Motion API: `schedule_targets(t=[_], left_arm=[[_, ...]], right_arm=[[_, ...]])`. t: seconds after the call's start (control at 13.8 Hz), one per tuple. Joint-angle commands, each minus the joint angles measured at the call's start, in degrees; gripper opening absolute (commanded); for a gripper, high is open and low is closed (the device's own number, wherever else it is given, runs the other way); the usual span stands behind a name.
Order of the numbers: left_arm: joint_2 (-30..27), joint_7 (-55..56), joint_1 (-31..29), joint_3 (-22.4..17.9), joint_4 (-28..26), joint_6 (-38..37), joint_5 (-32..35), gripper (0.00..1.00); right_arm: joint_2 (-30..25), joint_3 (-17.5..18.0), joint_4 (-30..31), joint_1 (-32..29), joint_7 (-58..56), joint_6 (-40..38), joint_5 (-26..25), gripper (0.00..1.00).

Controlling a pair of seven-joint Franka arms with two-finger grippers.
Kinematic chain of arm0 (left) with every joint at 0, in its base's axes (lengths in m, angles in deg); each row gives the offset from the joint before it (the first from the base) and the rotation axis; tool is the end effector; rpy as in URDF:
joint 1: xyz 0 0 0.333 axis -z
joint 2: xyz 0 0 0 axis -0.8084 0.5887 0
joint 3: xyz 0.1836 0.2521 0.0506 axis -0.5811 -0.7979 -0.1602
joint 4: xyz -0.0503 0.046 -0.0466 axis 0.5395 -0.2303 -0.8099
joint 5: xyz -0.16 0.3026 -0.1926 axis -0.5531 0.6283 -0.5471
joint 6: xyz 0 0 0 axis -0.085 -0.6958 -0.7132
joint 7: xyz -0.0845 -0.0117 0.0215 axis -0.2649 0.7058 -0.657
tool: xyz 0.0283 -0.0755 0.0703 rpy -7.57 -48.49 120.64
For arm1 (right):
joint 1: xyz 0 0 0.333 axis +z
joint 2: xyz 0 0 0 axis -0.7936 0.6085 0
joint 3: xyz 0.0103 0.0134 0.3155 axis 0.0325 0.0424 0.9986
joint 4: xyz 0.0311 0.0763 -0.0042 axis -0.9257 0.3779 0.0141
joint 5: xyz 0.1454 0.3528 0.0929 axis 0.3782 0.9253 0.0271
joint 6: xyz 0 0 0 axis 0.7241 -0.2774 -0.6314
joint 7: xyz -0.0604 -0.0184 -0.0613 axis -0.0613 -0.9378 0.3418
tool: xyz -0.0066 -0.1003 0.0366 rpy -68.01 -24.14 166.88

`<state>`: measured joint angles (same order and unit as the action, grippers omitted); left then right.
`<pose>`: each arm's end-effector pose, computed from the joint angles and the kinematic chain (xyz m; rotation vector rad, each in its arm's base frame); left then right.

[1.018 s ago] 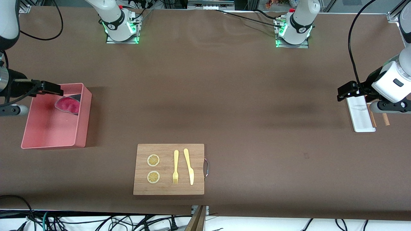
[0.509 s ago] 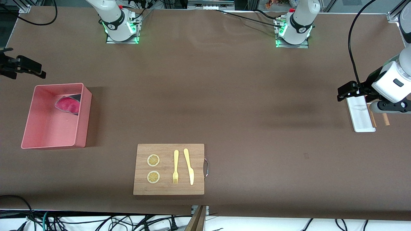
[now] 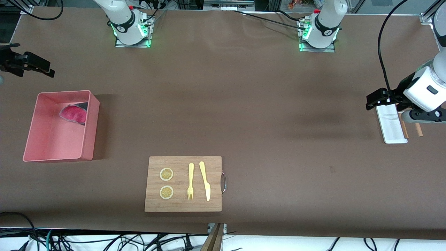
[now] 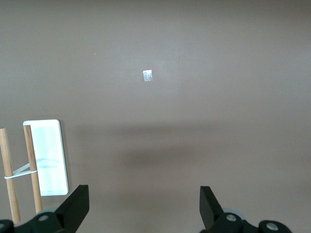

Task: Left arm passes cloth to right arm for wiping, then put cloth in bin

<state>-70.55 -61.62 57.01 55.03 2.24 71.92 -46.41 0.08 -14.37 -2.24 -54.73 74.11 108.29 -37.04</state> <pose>0.6073 -0.0320 0.5830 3.1400 -0.0040 -0.0681 0.5535 -0.0100 0.6346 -3.1121 0.0449 0.1700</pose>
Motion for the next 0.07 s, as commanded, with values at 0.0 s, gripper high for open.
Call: schedule_targets(t=[0.0], left_arm=[[1.2, -1.0, -0.2, -0.1, 1.9, -0.4, -0.2, 1.00]], right_arm=[[-1.0, 1.4, 1.8, -1.2, 1.1, 0.9, -0.7, 1.00]])
